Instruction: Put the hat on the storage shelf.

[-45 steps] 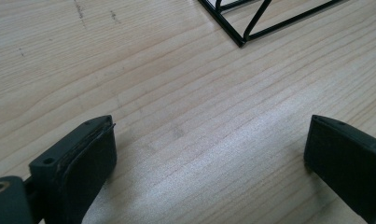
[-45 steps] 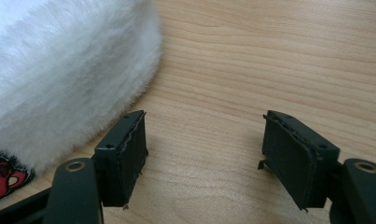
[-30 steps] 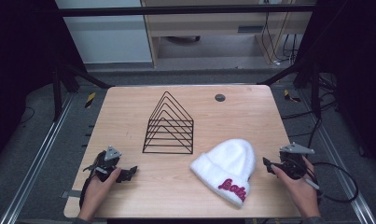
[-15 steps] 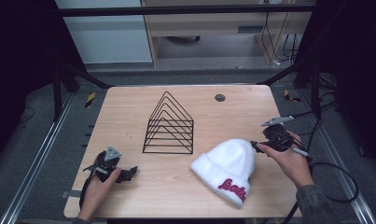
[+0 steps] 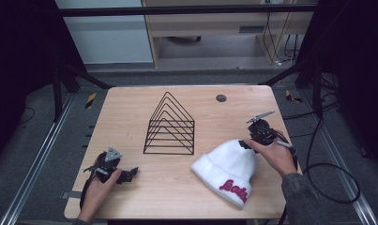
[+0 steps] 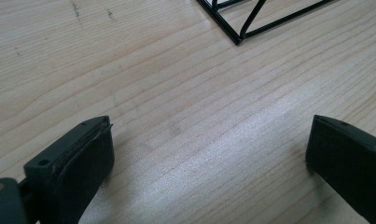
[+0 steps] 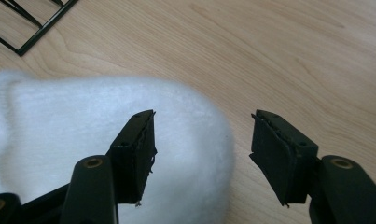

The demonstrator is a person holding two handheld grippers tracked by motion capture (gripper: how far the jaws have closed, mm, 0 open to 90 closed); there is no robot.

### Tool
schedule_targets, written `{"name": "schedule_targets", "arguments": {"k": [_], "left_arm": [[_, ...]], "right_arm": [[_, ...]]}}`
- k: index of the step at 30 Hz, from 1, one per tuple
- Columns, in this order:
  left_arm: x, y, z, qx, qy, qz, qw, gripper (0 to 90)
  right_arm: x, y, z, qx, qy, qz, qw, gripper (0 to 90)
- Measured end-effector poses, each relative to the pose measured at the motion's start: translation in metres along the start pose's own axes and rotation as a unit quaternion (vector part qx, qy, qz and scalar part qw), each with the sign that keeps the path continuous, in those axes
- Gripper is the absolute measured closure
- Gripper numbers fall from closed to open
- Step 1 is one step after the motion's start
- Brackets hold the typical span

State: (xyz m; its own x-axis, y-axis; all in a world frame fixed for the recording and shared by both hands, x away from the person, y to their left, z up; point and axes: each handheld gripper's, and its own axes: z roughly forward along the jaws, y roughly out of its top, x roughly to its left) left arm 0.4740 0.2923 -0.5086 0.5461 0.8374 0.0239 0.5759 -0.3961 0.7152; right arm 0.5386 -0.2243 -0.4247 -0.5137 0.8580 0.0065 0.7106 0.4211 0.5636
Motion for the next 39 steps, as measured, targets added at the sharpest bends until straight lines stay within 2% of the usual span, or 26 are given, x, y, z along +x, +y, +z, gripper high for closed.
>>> {"name": "schedule_targets", "arguments": {"k": [11,17,27,33,39], "left_arm": [[0.000,0.000,0.000,0.001,-0.001,0.001,1.0000,0.0],[0.000,0.000,0.000,0.002,0.000,0.003,1.0000,0.0],[0.000,0.000,0.000,0.002,0.000,0.003,1.0000,0.0],[0.000,0.000,0.000,0.002,0.000,0.002,1.0000,0.0],[0.000,0.000,0.000,0.002,0.000,0.002,1.0000,0.0]], "right_arm": [[-0.005,-0.014,0.018,0.007,0.005,0.026,0.9996,42.5],[-0.006,-0.020,0.023,0.010,0.010,0.030,0.9994,43.8],[-0.009,-0.027,0.038,0.032,0.010,0.041,0.9986,48.8],[-0.008,-0.028,0.041,0.037,0.017,0.040,0.9984,56.0],[-0.007,-0.029,0.041,0.041,0.030,0.041,0.9979,68.1]]}}
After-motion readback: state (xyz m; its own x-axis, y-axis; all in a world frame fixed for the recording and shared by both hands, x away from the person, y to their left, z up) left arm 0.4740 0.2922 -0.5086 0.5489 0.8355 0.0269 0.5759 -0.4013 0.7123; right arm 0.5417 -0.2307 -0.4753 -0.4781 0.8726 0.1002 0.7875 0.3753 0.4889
